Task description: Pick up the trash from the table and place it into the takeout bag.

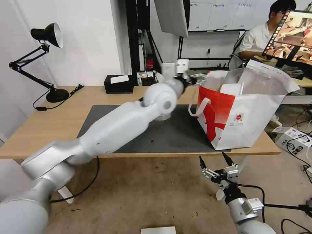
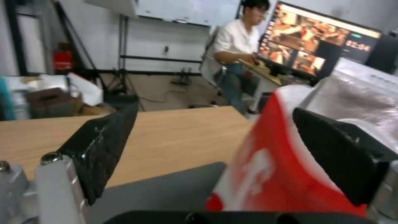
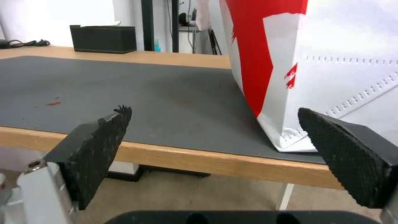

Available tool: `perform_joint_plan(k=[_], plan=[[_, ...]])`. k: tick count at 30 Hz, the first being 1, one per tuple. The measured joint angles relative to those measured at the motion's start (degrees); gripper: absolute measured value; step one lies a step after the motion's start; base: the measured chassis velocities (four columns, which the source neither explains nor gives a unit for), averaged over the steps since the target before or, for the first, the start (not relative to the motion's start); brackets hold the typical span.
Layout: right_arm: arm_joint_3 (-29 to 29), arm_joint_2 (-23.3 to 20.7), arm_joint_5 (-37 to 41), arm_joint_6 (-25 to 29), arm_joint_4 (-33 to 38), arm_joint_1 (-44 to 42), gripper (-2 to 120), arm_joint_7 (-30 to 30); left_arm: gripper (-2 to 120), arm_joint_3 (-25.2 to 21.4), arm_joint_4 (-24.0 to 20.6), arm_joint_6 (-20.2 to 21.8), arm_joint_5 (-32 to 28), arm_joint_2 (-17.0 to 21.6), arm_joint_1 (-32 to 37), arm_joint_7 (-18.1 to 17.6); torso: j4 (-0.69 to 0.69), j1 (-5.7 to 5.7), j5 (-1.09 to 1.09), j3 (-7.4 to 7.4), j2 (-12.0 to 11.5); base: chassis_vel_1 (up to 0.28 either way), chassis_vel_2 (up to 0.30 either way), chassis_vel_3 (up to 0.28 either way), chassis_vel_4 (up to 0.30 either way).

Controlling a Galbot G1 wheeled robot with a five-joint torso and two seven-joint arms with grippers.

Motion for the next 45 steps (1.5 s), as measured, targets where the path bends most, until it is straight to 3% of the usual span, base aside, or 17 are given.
perform_joint_plan(k=[2, 3, 6, 7, 10, 11, 14, 15, 17, 27, 31, 38, 45], plan=[[0.00, 0.00, 0.00, 0.00, 0.00, 0.00, 100, 0.01, 100, -2.17, -3.57, -1.02, 1.47, 4.13, 3.98, 1.12, 0.00, 0.00, 0.00, 0.00, 0.00, 0.000, 0.000, 0.000, 0.000], [0.00, 0.00, 0.00, 0.00, 0.00, 0.00, 100, 0.01, 100, -2.17, -3.57, -1.02, 1.47, 4.13, 3.98, 1.12, 0.00, 0.00, 0.00, 0.00, 0.00, 0.000, 0.000, 0.000, 0.000], [0.00, 0.00, 0.00, 0.00, 0.00, 0.00, 100, 0.00, 100, -6.65, -9.16, -4.08, 6.71, 11.65, 11.97, 5.14, 0.00, 0.00, 0.00, 0.00, 0.00, 0.000, 0.000, 0.000, 0.000], [0.00, 0.00, 0.00, 0.00, 0.00, 0.00, 100, 0.00, 100, -6.65, -9.16, -4.08, 6.71, 11.65, 11.97, 5.14, 0.00, 0.00, 0.00, 0.00, 0.00, 0.000, 0.000, 0.000, 0.000], [0.00, 0.00, 0.00, 0.00, 0.00, 0.00, 100, 0.01, 100, -14.69, -13.70, -7.31, 13.19, 17.05, 24.81, 9.78, 0.01, 0.00, -0.02, -0.01, 0.01, 0.000, 0.000, 0.000, 0.000], [0.00, 0.00, 0.00, 0.00, 0.00, 0.00, 100, 0.01, 100, -14.69, -13.70, -7.31, 13.19, 17.05, 24.81, 9.78, 0.01, 0.00, -0.02, -0.01, 0.01, 0.000, 0.000, 0.000, 0.000], [0.00, 0.00, 0.00, 0.00, 0.00, 0.00, 100, 0.01, 100, -25.11, -16.88, -10.37, 20.20, 20.72, 39.12, 13.81, 0.00, 0.00, -0.03, 0.00, 0.01, 0.000, 0.000, 0.000, 0.000], [0.00, 0.00, 0.00, 0.00, 0.00, 0.00, 100, 0.01, 100, -25.11, -16.88, -10.37, 20.20, 20.72, 39.12, 13.81, 0.00, 0.00, -0.03, 0.00, 0.01, 0.000, 0.000, 0.000, 0.000], [0.00, 0.00, 0.00, 0.00, 0.00, 0.00, 100, 0.00, 100, -29.82, -17.86, -13.71, 24.47, 22.59, 46.96, 15.27, 0.06, -0.01, 0.02, -0.01, 0.01, 0.000, 0.000, 0.000, 0.000], [0.00, 0.00, 0.00, 0.00, 0.00, 0.00, 100, 0.00, 100, -36.36, -15.96, -24.13, 38.38, 20.22, 59.20, 19.13, -0.04, 0.00, 0.01, 0.00, 0.00, 0.000, 0.000, 0.000, 0.000], [0.00, 0.00, 0.00, 0.00, 0.00, 0.00, 100, 0.00, 100, -42.88, -14.82, -29.58, 45.89, 17.56, 67.40, 20.75, 0.00, 0.00, 0.01, 0.00, 0.01, 0.000, 0.000, 0.000, 0.000], [0.00, 0.00, 0.00, 0.00, 0.00, 0.00, 100, 0.00, 100, -49.98, -15.33, -33.20, 49.21, 13.85, 77.79, 21.17, -0.01, -0.01, 0.01, -0.01, 0.01, 0.000, 0.000, 0.000, 0.000], [0.00, 0.00, 0.00, 0.00, 0.00, 0.00, 100, 0.00, 100, -56.32, -16.86, -32.23, 49.53, 9.66, 87.51, 25.23, -0.01, -0.01, 0.02, -0.01, 0.01, 0.000, 0.000, 0.000, 0.000]])
